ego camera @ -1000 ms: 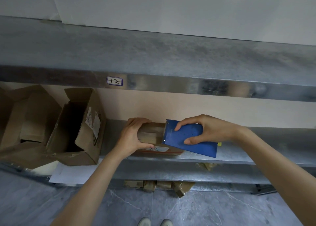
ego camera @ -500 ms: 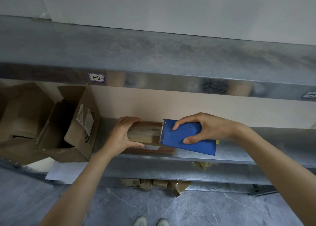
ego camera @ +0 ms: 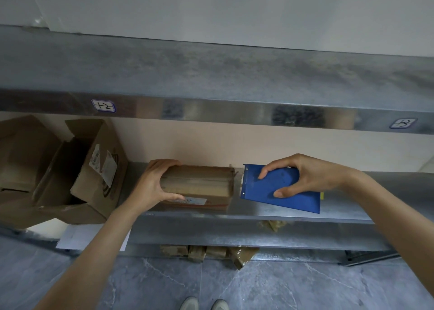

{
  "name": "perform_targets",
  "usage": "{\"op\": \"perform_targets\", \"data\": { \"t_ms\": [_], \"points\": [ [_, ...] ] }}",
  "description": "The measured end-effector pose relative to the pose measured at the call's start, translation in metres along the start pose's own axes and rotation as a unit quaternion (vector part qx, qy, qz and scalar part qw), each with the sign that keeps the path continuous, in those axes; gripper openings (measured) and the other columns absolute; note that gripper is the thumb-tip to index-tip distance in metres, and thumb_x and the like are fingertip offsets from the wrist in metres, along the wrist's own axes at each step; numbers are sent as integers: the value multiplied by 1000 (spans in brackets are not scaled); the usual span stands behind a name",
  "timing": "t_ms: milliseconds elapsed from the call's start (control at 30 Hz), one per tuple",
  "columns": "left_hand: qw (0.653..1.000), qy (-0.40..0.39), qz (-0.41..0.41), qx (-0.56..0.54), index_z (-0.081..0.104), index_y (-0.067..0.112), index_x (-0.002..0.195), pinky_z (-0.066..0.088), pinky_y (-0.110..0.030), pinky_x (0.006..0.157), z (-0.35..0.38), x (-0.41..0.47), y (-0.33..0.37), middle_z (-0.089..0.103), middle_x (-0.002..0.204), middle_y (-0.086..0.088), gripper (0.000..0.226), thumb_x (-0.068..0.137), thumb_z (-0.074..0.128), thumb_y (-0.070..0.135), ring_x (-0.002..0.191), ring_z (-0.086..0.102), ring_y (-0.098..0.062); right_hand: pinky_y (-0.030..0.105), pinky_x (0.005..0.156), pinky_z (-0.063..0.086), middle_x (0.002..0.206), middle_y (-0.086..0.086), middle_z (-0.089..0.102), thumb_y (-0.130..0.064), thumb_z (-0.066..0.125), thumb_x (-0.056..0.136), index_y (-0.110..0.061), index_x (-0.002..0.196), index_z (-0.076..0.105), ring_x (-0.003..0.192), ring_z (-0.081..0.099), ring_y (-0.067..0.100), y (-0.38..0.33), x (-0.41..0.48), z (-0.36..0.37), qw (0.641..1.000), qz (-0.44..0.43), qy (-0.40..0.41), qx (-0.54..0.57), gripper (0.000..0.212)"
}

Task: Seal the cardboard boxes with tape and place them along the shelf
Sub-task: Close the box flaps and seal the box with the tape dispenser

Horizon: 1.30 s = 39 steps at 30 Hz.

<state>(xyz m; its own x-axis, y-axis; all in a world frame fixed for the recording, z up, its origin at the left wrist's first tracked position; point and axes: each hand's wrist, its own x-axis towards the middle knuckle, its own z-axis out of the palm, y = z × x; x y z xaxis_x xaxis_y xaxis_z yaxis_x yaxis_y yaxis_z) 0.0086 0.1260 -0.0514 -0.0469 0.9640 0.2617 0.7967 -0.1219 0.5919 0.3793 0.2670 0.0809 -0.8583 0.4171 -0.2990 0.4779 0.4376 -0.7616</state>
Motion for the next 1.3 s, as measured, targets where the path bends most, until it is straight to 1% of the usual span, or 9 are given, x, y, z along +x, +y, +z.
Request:
{"op": "perform_targets", "data": {
  "t_ms": [67, 233, 467, 633, 767, 867, 1100, 1233, 1300],
  "points": [
    [1000, 1, 0, 1, 56, 28, 127, 32, -17, 95, 1, -1, 0, 51, 126, 15, 84, 54, 94, 44, 119, 40, -5, 17, 82, 50, 114, -20, 66, -26, 81, 80, -36, 112, 68, 100, 64, 5, 4, -4, -1, 1000, 1, 2, 4, 35],
    [1000, -3, -3, 1, 56, 29, 128, 36, -26, 97, 1, -2, 1, 52, 128, 13, 85, 53, 94, 44, 121, 41, -8, 18, 84, 52, 118, -19, 65, -25, 81, 80, -35, 113, 68, 103, 65, 6, 9, -10, -5, 1000, -1, -2, 21, 36],
    [1000, -4, -13, -4, 56, 32, 128, 33, -22, 100, 3, -2, 0, 54, 129, 13, 86, 52, 92, 50, 123, 41, -8, 26, 89, 54, 121, -16, 64, -29, 81, 79, -39, 112, 68, 107, 64, 9, 22, -19, -10, 999, 7, 1, 31, 37],
    [1000, -9, -11, -1, 55, 33, 127, 35, -26, 99, 2, 2, 2, 53, 129, 13, 84, 52, 92, 48, 122, 41, -9, 20, 89, 51, 120, -19, 64, -33, 81, 78, -42, 112, 67, 107, 63, 6, 31, -20, -7, 999, 18, -1, 31, 37],
    [1000, -5, -13, -5, 55, 34, 126, 34, -25, 100, 2, 0, 3, 54, 129, 13, 85, 51, 94, 46, 122, 41, -8, 36, 88, 55, 115, -16, 65, -34, 81, 79, -42, 111, 67, 98, 66, 11, 39, -12, 3, 998, 46, -4, 34, 36],
    [1000, -5, -15, -8, 55, 33, 127, 32, -20, 99, 2, -1, 3, 53, 129, 14, 85, 51, 93, 48, 122, 40, -7, 41, 90, 54, 116, -17, 64, -38, 81, 78, -44, 111, 66, 100, 65, 12, 42, -6, 8, 998, 58, -8, 23, 37],
    [999, -8, -27, -16, 56, 31, 126, 33, -25, 101, 1, -1, 9, 53, 131, 12, 85, 52, 90, 51, 124, 39, -7, 37, 93, 52, 116, -23, 63, -42, 79, 79, -49, 108, 65, 102, 62, 6, 39, 20, 13, 997, 76, -8, -24, 33],
    [999, -3, -24, -22, 57, 30, 126, 34, -25, 101, 0, -2, 11, 52, 130, 13, 83, 52, 90, 50, 124, 40, -9, 17, 87, 46, 112, -34, 61, -39, 80, 80, -50, 106, 66, 101, 58, -7, 30, 21, 10, 996, 77, -5, -49, 31],
    [1000, 2, -24, -15, 57, 28, 126, 35, -27, 102, 1, -1, 12, 52, 129, 12, 82, 53, 92, 47, 124, 41, -12, 21, 88, 49, 114, -32, 61, -41, 80, 79, -51, 107, 66, 102, 59, -6, 23, 12, 3, 995, 85, 0, -56, 33]
  ]
}}
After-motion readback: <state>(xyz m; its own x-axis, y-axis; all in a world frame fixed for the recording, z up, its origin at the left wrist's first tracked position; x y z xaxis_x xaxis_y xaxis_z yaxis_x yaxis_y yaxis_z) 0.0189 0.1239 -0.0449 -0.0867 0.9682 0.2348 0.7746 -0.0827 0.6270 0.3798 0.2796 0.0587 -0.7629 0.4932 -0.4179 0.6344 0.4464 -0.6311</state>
